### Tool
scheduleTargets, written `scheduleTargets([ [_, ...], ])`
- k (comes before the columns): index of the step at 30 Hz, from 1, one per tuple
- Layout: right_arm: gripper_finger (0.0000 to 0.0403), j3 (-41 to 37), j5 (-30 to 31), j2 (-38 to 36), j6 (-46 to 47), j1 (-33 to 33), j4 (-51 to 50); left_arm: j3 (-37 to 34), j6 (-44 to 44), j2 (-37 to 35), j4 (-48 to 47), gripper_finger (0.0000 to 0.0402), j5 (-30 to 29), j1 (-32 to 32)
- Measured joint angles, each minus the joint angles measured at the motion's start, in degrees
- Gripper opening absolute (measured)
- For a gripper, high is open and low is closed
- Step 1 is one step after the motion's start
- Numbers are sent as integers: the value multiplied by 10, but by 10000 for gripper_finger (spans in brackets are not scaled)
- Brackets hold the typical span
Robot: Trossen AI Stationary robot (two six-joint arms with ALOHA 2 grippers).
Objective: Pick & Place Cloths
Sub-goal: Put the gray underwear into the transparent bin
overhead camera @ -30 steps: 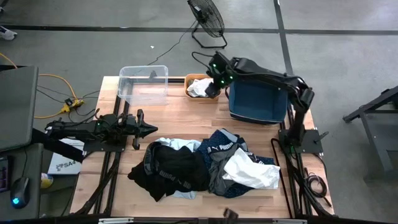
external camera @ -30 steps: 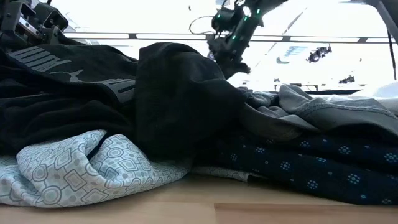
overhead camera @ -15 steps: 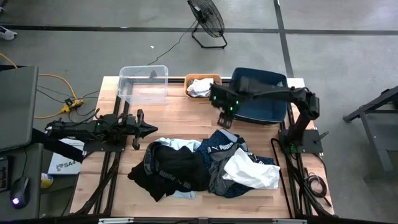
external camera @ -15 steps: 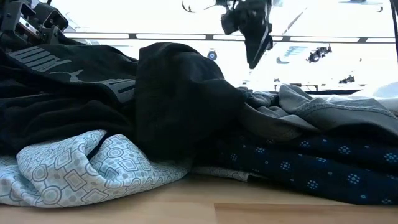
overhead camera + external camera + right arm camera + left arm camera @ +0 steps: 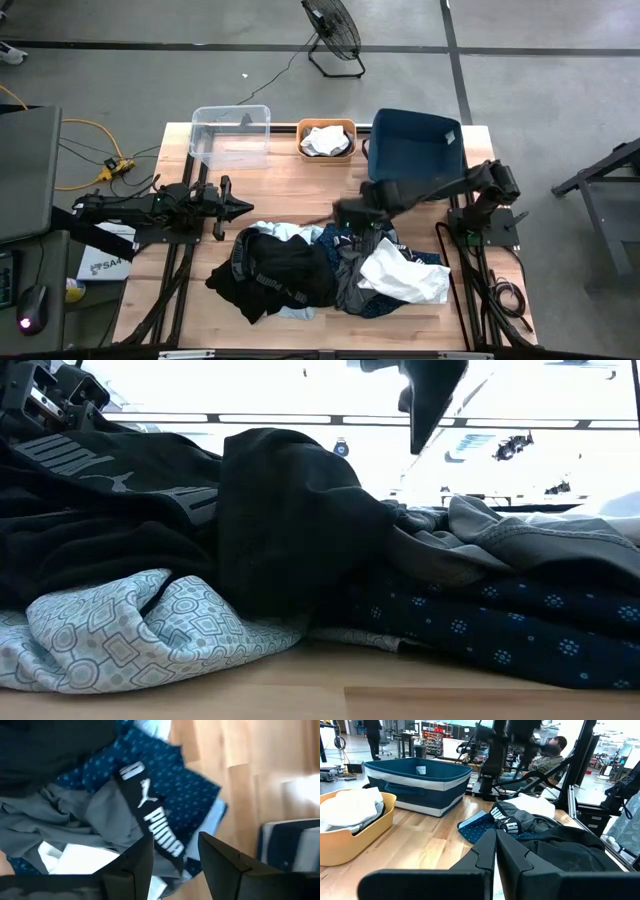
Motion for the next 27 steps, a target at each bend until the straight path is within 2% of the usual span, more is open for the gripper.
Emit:
scheduleTargets([
  [13, 146, -179, -32, 0, 62, 67, 218, 0, 0, 0, 0, 12, 0, 0],
  [21, 146, -201, -22, 0, 96, 92, 253, 0, -1, 0, 0, 12, 0, 0],
  [27, 146, -203, 5, 0, 94, 92, 274, 0, -102, 0, 2, 12, 0, 0],
])
